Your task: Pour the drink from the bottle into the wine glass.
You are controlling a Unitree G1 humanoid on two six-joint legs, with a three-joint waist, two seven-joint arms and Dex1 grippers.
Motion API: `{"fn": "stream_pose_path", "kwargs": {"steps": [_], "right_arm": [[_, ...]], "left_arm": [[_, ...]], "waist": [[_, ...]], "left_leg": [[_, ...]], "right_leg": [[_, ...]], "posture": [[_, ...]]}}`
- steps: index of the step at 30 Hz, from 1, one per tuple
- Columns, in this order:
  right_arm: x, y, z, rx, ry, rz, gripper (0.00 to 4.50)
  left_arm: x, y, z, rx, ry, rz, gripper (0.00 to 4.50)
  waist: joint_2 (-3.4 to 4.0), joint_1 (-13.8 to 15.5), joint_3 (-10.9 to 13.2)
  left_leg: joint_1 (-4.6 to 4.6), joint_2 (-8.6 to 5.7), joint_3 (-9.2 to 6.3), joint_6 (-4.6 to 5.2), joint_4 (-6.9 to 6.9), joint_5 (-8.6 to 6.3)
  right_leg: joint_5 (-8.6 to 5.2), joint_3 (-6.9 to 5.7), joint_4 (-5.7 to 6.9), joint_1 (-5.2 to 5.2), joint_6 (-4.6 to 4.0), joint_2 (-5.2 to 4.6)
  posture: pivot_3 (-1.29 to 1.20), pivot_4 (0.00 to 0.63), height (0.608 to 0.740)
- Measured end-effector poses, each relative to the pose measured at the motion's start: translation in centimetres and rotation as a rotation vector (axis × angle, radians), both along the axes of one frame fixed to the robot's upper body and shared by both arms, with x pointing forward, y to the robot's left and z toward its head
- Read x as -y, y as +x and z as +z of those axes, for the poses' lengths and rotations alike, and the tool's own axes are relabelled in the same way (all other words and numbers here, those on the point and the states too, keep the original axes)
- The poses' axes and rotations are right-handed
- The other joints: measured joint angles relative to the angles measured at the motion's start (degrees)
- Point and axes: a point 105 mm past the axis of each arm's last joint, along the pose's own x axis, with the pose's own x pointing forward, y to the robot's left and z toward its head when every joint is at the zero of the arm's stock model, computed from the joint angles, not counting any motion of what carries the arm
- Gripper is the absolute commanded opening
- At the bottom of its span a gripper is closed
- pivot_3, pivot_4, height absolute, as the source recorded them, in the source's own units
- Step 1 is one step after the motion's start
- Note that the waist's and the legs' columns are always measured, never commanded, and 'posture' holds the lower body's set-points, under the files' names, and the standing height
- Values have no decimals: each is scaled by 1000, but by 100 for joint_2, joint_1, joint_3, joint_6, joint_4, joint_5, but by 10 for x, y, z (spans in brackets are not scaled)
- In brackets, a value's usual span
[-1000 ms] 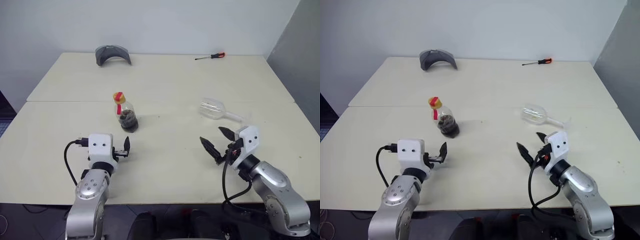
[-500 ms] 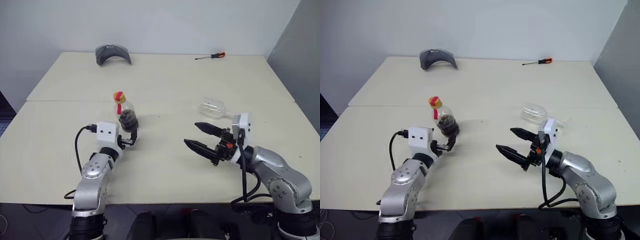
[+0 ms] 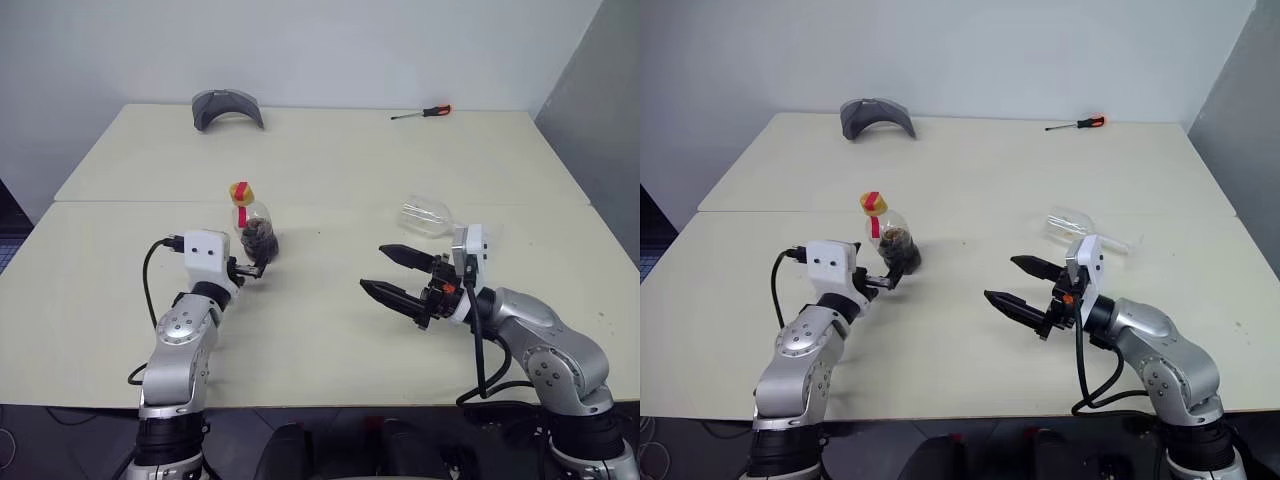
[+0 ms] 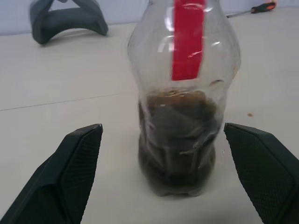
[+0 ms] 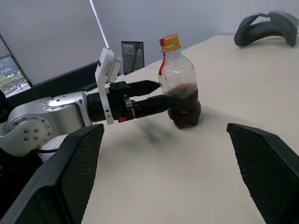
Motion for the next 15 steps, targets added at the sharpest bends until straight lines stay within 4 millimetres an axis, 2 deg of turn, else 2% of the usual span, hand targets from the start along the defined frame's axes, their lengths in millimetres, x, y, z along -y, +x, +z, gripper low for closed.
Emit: {"fn": "stream_pose_path", "kwargs": {"steps": [10, 15], "right_arm": [[-5, -1, 1, 4, 1, 20, 4500], [-5, -1, 1, 3, 1, 22, 4500]], "left_arm": [[2, 16, 2, 26, -13, -10, 4473], [0, 25, -6, 29, -26, 3, 4473]], "waist": [[0, 3, 0], [0, 2, 0]], "left_leg": [[-1, -1, 0, 0, 2, 0], [0, -1, 0, 0, 1, 0]], "right_leg": [[0, -1, 0, 0, 0, -2], [0, -2, 1, -1, 0, -2]], "posture": [[0, 150, 740], [0, 150, 740]]}}
